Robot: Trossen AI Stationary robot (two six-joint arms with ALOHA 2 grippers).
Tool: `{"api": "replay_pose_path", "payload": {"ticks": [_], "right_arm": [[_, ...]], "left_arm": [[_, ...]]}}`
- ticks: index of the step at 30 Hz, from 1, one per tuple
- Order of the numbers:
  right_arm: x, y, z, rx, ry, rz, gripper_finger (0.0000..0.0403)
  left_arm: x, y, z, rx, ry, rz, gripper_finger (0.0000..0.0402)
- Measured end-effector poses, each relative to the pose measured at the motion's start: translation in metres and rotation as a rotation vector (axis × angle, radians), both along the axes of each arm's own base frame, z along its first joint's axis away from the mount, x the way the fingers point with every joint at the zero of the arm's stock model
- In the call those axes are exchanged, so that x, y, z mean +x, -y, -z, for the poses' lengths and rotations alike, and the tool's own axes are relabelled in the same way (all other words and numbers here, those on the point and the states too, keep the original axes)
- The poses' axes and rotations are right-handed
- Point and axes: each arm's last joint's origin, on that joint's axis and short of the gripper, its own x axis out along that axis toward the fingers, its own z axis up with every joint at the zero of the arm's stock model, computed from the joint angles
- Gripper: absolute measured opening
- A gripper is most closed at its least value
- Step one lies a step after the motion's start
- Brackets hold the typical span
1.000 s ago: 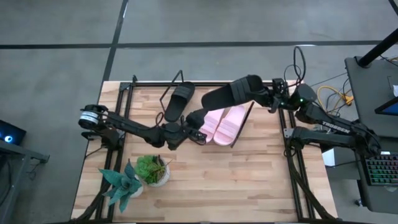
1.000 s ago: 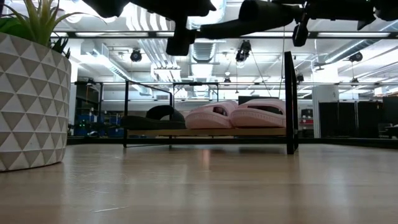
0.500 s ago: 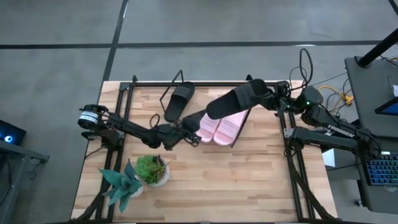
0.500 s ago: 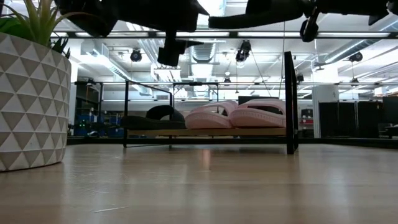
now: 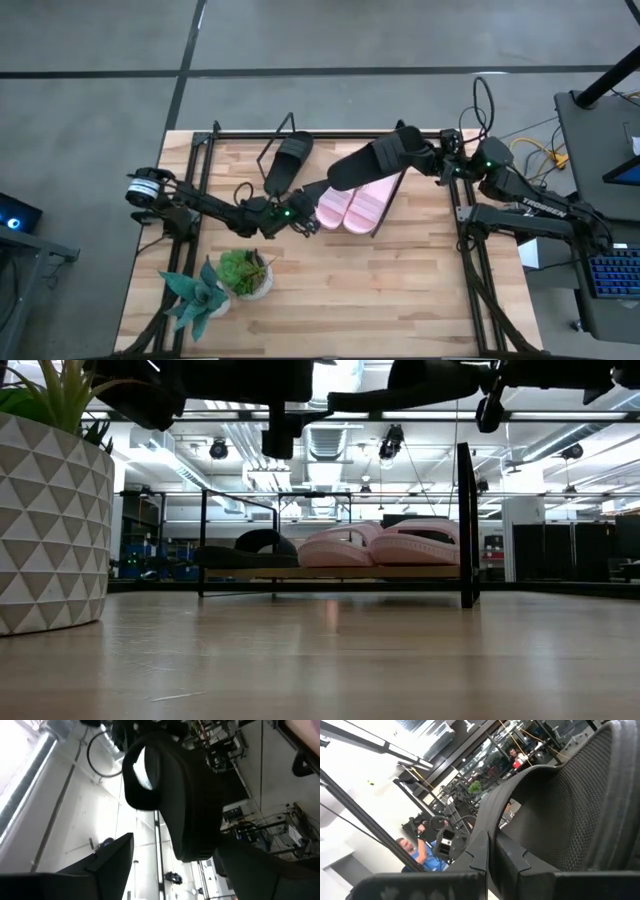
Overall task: Pick and place slides into the shelf
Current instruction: Put the black slide on the shelf
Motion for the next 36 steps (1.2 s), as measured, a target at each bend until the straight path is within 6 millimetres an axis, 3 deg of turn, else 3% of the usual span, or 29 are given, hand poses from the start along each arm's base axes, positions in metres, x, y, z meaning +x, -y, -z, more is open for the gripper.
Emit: {"api": "replay_pose_path", "payload": {"ticks": [7,20,27,35,36], "right_arm": [[0.009,-0.001,0.001,-0.005,0.008,-0.033,0.0011],[0.018,0.004,0.006,-0.002,-0.007,-0.007,0.0011],[0.02,0.0,0.006,-0.003,-0.008,-0.039,0.0011],[0.021,-0.002,0.005,-0.022,-0.007,-0.036,0.0011],[0.021,-0.002,0.005,-0.034,-0.008,-0.027,0.0011]], "left_arm": [[0.003,-0.009,0.003,-0.007,-0.012,-0.025,0.027],[0.008,-0.008,0.013,0.003,-0.039,-0.008,0.0258],[0.011,-0.008,0.01,-0.004,-0.024,-0.006,0.0183],[0.014,-0.008,0.012,-0.042,-0.005,0.002,0.0046],[0.014,-0.008,0.012,-0.043,-0.004,0.001,0.0044]]}}
